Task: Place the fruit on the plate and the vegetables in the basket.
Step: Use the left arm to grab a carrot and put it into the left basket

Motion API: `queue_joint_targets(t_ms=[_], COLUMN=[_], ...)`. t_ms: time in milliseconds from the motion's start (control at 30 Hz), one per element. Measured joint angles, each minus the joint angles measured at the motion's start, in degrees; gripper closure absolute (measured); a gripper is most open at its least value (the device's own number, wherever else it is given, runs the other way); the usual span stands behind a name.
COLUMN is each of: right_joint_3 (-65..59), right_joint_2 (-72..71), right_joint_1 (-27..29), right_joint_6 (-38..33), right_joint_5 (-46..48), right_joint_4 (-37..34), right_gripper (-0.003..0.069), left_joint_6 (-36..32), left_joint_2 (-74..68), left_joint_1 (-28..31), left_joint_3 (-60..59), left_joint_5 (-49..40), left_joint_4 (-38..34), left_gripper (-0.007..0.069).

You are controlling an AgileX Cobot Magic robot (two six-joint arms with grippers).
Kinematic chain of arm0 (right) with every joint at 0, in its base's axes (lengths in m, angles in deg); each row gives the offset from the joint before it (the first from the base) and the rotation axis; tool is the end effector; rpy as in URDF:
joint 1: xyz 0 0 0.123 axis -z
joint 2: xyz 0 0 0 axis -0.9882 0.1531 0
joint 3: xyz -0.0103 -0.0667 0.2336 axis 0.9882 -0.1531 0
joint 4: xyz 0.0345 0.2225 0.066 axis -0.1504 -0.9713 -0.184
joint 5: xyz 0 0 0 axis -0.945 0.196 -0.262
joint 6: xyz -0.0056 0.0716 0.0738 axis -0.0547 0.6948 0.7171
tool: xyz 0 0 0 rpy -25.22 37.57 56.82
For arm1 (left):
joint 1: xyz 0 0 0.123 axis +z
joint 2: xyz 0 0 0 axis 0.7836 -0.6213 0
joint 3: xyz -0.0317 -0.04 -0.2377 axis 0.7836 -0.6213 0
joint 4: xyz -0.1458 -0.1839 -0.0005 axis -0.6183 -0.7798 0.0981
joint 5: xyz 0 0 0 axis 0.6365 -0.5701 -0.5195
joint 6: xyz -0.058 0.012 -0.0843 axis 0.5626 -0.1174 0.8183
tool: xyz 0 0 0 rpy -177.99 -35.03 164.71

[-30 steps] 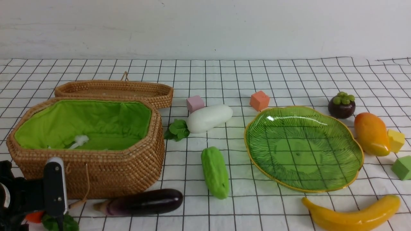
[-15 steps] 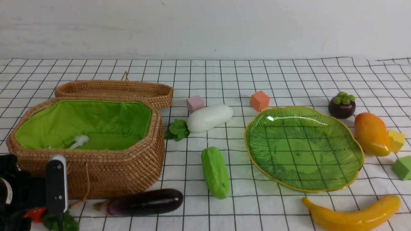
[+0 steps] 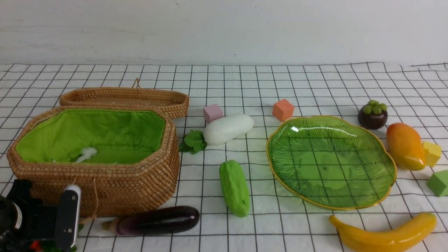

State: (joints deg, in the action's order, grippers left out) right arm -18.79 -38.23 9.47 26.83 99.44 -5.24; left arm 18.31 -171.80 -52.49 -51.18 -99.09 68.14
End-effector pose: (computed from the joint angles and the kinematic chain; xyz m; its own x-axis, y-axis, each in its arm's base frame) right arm 0.0402 0.0699 0.3479 -0.3948 -0.3719 -0.8402 -0.8213 0.5527 0.1413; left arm 0.2327 0.0166 0.1149 -0.1588 0.9783 0.1333 0.8891 0.0830 0.4500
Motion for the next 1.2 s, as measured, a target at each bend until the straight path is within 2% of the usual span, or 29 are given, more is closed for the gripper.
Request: queue_joint_targets(t_ms=[267, 367, 567, 800, 1000, 1067, 1200], right_joint_3=[0.0, 0.0, 0.0, 0.0, 0.0, 0.0, 0.0], right_joint_2=[0.0, 0.0, 0.0, 0.0, 0.0, 0.0, 0.0], right_joint_1=[0.0, 0.0, 0.0, 0.0, 0.0, 0.0, 0.0], right_joint_6=[0.0, 0.0, 0.4, 1.3, 1.3, 1.3, 1.3], right_joint_5=[0.0, 0.0, 0.0, 0.0, 0.0, 0.0, -0.7], right_joint_4=[0.0, 0.0, 0.0, 0.0, 0.0, 0.0, 0.1], right_gripper=[0.0553, 0.0552, 0.0550, 0.0547, 0.0542, 0.0540, 0.0539], left_joint_6=[-2.7, -3.1, -3.4, -3.4, -3.1, -2.6, -0.4], left_joint_2=[0.0, -0.4, -1.4, -1.3, 3.3, 8.1, 15.9], left_joint_1=[0.0, -0.1, -0.1, -0.5, -6.2, -10.3, -15.5], left_joint_3=[0.0, 0.1, 0.4, 0.7, 0.1, 0.1, 0.1], left_joint_5=[-3.6, -3.7, -3.1, -3.7, -10.2, -14.3, -20.8], left_joint_4=[-0.4, -0.5, -0.6, -1.6, -6.2, -11.4, -16.7], left_gripper=[0.0168, 0.0178, 0.0244, 0.0244, 0.0244, 0.0244, 0.0244])
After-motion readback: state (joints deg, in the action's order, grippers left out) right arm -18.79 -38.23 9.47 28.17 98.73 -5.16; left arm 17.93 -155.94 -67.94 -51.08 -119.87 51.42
